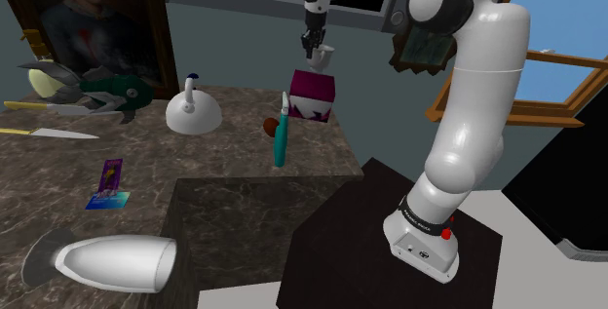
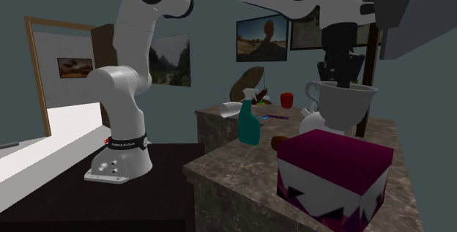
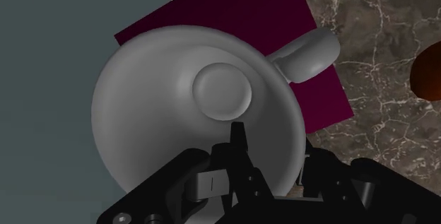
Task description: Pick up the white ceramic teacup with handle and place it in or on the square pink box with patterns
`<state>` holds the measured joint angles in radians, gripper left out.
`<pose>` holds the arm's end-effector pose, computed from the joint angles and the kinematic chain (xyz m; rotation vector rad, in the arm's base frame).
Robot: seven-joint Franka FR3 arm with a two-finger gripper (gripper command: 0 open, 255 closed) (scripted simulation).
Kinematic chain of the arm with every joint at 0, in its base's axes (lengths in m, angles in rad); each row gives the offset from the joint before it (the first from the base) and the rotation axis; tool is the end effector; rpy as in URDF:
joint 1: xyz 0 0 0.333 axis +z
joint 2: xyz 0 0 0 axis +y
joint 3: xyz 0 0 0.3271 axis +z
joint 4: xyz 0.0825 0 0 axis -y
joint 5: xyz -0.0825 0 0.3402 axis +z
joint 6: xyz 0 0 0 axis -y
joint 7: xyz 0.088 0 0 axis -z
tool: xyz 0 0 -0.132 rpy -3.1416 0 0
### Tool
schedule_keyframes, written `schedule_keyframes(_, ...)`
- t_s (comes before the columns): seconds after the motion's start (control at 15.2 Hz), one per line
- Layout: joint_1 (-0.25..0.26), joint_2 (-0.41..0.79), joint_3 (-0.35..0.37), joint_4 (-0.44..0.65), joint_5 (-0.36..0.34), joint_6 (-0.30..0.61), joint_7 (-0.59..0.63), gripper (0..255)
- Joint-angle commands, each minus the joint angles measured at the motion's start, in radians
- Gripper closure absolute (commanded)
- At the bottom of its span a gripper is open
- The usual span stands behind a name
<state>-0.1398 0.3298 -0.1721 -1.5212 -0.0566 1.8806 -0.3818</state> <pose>0.5973 -0.1842 0.4747 3.0235 0.1457 -0.0077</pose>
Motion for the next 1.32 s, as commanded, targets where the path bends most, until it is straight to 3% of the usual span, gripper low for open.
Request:
schedule_keyframes(0.0, 0.000, 0.001, 0.000, -0.024, 0.000, 0.026, 0.001, 255)
schedule_keyframes(0.46, 0.000, 0.017, 0.001, -0.092, 0.000, 0.110, 0.007, 255)
schedule_keyframes(0.99, 0.000, 0.017, 0.001, -0.092, 0.000, 0.110, 0.007, 255)
schedule_keyframes(1.06, 0.000, 0.017, 0.001, -0.092, 0.000, 0.110, 0.007, 0)
schedule_keyframes(1.25, 0.000, 0.017, 0.001, -0.092, 0.000, 0.110, 0.007, 0)
